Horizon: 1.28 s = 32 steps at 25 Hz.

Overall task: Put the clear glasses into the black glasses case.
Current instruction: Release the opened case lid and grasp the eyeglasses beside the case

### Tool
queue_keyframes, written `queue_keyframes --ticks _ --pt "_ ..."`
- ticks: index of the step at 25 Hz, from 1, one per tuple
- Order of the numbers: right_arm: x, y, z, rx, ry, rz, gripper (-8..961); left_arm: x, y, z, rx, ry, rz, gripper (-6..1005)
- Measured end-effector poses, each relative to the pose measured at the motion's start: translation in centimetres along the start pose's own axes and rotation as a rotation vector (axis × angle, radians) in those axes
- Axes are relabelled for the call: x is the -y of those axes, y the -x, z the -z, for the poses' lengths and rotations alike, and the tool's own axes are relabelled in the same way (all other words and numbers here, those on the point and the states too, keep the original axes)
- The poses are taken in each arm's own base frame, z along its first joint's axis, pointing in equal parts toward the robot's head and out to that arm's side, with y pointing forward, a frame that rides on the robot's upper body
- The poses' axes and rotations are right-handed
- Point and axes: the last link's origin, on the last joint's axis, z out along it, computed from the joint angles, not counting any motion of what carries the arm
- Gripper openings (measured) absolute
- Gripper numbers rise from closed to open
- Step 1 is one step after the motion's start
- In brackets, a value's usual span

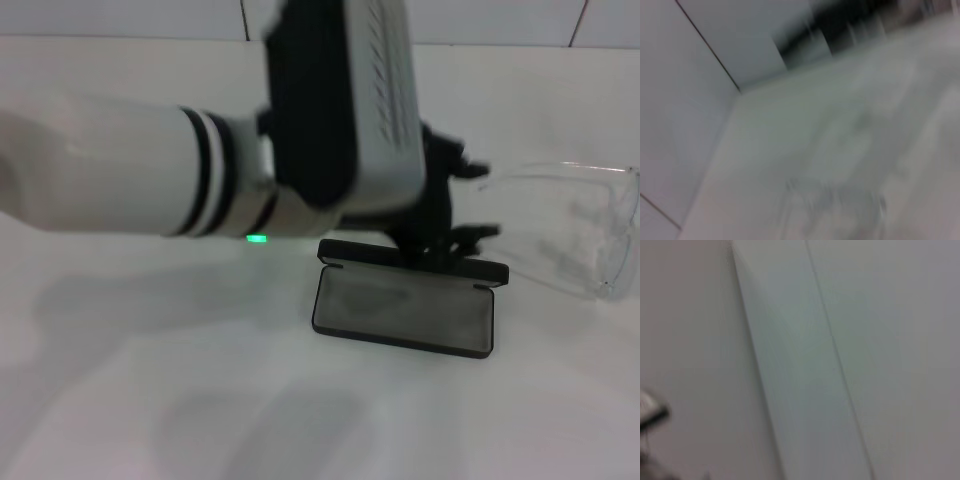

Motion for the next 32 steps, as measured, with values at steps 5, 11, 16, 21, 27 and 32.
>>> queue_keyframes --ticks 5,11,16,21,27,32 --pt "0.6 4.6 -1.5 -0.364 -0.07 -0.205 695 1.3 -1.3 3.1 -0.227 -0.039 0.181 489" --pt "0.6 7.9 -6.8 -0.886 -0.394 -0.182 691 0.6 0.1 5.0 -0.303 -0.073 0.172 490" --pt "1.5 7.7 -10.8 -1.126 -0.536 -0.149 630 -0.4 1.3 4.8 -0.305 -0.072 0.122 489" --pt "3.3 3.4 -13.1 -1.231 -0.519 -0.241 630 -0.8 2.2 5.0 -0.326 -0.072 0.116 489" --pt "4.3 1.7 -14.0 -1.252 -0.53 -0.273 631 -0.9 2.9 5.1 -0.338 -0.068 0.123 488" --pt "4.6 1.2 -14.3 -1.249 -0.529 -0.283 631 -0.9 3.0 4.9 -0.335 -0.065 0.104 488"
